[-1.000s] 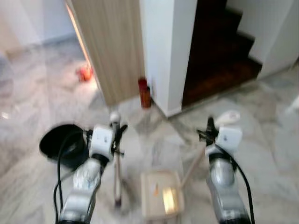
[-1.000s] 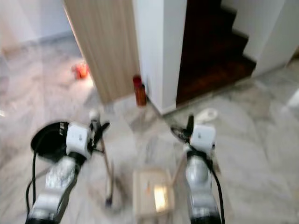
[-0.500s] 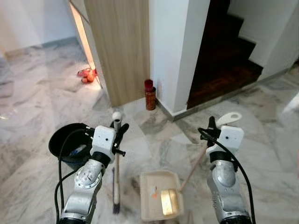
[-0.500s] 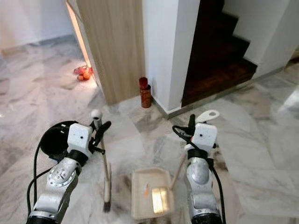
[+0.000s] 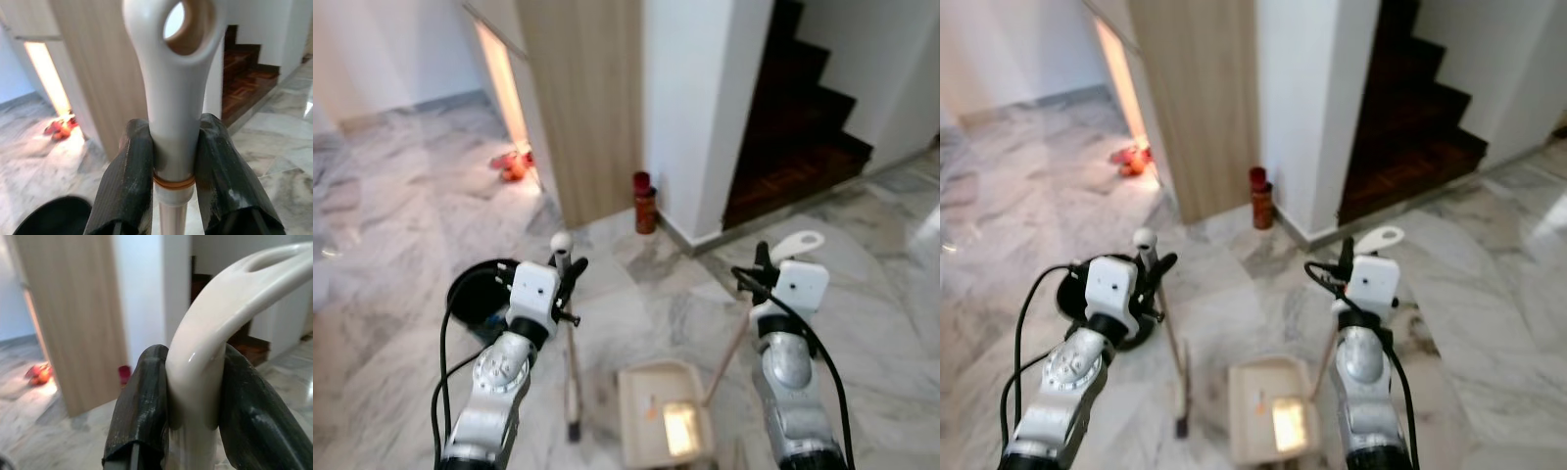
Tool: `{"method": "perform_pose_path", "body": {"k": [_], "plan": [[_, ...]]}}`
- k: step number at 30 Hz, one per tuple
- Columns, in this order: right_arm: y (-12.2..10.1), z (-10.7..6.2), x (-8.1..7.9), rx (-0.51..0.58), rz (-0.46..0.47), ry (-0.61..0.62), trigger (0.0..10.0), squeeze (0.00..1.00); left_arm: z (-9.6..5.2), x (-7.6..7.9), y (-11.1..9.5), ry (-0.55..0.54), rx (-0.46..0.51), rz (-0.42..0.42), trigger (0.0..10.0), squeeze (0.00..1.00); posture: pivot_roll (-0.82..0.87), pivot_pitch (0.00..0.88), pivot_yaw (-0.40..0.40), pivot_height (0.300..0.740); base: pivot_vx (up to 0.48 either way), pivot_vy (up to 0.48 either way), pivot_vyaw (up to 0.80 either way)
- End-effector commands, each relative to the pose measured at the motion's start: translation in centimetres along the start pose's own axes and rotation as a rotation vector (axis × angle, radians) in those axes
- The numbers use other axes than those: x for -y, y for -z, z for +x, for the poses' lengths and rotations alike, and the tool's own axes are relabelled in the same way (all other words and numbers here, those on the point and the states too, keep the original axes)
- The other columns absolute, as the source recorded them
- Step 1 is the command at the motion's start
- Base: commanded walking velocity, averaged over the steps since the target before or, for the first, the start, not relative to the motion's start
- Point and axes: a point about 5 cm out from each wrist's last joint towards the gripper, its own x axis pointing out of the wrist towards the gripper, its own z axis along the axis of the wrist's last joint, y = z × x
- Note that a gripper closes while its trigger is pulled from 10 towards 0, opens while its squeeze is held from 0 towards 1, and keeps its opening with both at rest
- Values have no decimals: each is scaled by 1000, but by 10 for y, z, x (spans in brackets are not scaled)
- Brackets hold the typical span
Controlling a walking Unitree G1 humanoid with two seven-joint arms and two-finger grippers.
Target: Sweep floor
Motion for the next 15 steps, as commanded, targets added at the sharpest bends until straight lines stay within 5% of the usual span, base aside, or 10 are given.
{"method": "perform_pose_path", "body": {"k": [1,15], "plan": [[-9,4,-4,41,30,-4,10000,0,3,-2,-10,-3,44,19,10000,0,110,0,44,740,0,285,0],[-9,4,-5,39,23,-14,10000,0,3,-2,-10,-4,42,17,10000,0,115,6,41,740,0,285,29]]}}
